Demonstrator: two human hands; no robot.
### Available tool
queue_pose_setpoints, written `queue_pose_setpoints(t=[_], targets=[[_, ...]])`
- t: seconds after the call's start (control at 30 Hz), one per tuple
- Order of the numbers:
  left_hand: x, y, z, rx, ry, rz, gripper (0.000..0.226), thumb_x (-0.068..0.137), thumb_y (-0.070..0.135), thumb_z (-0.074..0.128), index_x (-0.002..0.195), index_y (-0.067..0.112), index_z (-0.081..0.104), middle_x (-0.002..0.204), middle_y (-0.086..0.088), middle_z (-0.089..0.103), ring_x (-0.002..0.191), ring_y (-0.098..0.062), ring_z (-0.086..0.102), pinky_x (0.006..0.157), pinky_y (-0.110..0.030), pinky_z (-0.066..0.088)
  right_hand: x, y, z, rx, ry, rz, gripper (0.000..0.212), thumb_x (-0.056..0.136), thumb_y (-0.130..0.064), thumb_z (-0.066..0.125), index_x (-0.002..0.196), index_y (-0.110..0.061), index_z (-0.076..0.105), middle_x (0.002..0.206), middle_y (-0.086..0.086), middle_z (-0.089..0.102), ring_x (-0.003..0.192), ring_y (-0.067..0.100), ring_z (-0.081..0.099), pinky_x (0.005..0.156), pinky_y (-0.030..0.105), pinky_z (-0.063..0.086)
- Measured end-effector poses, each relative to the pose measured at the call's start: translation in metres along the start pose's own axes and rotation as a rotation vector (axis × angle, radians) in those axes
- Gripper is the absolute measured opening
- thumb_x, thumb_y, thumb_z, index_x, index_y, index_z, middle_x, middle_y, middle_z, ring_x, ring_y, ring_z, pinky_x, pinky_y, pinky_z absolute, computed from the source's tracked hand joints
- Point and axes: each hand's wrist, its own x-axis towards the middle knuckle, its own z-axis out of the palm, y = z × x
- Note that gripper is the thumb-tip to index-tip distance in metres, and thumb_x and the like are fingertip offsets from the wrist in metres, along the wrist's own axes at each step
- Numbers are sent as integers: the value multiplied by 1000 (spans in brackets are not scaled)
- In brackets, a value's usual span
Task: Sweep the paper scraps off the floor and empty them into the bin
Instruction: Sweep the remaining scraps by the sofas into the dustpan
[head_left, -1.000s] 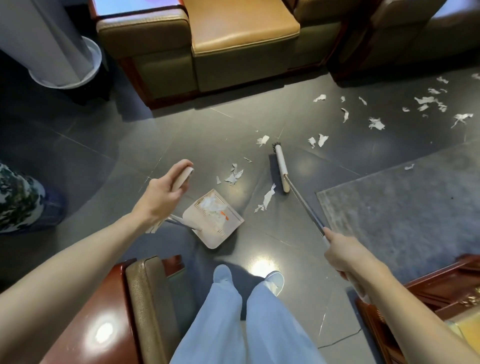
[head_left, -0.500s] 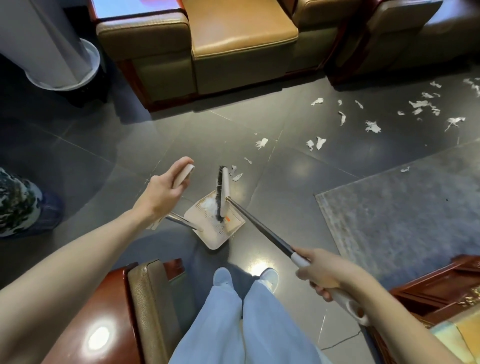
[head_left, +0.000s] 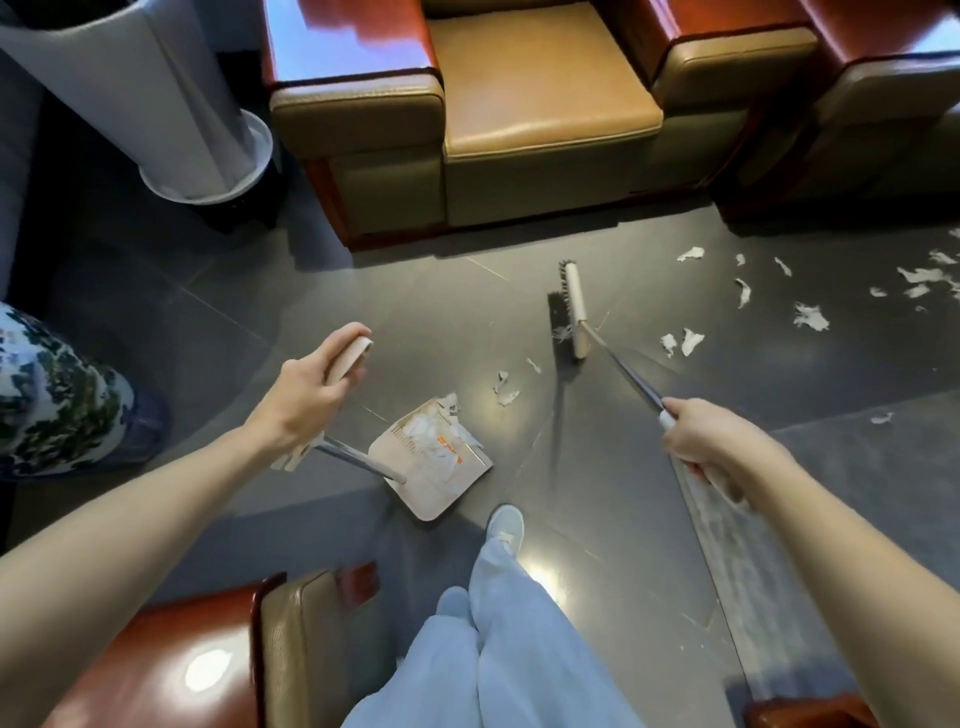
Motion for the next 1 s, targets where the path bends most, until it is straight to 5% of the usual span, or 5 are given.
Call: queue_pose_setpoints(t=[0.13, 0.27, 0.47, 0.73, 1.0], targets=[[18, -3, -7, -1, 47, -24, 38, 96, 29, 57, 110, 63, 48, 60, 11, 56, 45, -8, 44, 50, -24, 43, 68, -19, -26, -125, 24, 25, 39, 87, -1, 48, 125, -9, 52, 67, 9, 61, 60, 23, 60, 42, 21, 40], [33, -7, -14, 4, 81, -29, 42, 96, 27, 57, 109, 65, 46, 70, 10, 60, 46, -6, 45, 49, -20, 42, 114, -26, -38, -172, 13, 13, 31, 90, -4, 42, 119, -8, 54, 66, 10, 64, 55, 23, 62, 48, 23, 44], [62, -4, -17, 13, 63, -18, 34, 96, 27, 56, 114, 56, 50, 61, 16, 58, 46, -7, 46, 48, -17, 41, 107, -37, -28, -271, -137, -88, 47, 98, -15, 37, 145, -16, 35, 69, 3, 55, 45, 10, 48, 42, 21, 40], [103, 22, 0, -31, -71, 90, 28, 98, 30, 53, 123, 42, 53, 74, 19, 60, 56, 3, 54, 54, -9, 41, 12, -84, 15, -7, -349, -111, 67, 91, -12, 40, 152, -32, 19, 64, 0, 62, 39, 7, 53, 43, 20, 45], [151, 44, 13, 10, -198, 171, 28, 98, 37, 51, 121, 52, 48, 82, 3, 63, 56, -5, 52, 58, -25, 45, -40, -72, 4, 327, -454, -23, 80, 80, -6, 40, 148, -45, 23, 61, 2, 52, 43, 14, 48, 44, 22, 43]])
